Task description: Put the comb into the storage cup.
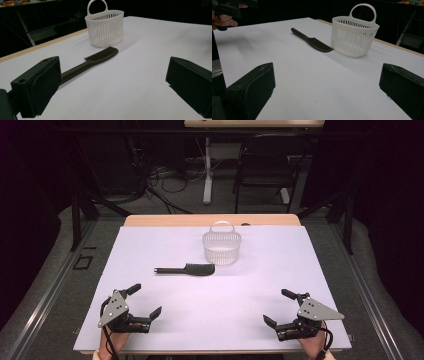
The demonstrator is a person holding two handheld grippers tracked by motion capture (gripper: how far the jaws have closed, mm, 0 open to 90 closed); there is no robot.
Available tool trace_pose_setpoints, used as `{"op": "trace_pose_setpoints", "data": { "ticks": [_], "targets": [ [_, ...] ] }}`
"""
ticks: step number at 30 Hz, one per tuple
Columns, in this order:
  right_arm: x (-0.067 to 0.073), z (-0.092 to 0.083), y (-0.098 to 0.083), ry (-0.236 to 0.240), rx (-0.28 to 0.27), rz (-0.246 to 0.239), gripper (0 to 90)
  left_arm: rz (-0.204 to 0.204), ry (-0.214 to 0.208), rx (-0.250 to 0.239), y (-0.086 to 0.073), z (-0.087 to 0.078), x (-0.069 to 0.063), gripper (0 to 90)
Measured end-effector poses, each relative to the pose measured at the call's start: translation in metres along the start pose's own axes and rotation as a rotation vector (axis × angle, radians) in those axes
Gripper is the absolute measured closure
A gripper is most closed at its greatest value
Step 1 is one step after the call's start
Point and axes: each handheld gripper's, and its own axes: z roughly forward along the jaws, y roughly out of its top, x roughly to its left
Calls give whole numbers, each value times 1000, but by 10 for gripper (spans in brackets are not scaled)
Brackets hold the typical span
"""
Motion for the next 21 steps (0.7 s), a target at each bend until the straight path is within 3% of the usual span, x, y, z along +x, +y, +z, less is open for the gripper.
{"op": "trace_pose_setpoints", "data": {
  "ticks": [11, 21],
  "targets": [
    [-1, 1, -1, -4, 2, 4, 0, 30, -12, 74, 7, 14, 5, 1],
    [-1, 2, 0, 5, 5, 2, 0, 9, -23, 123, 14, 27, 13, 0]
  ]
}}
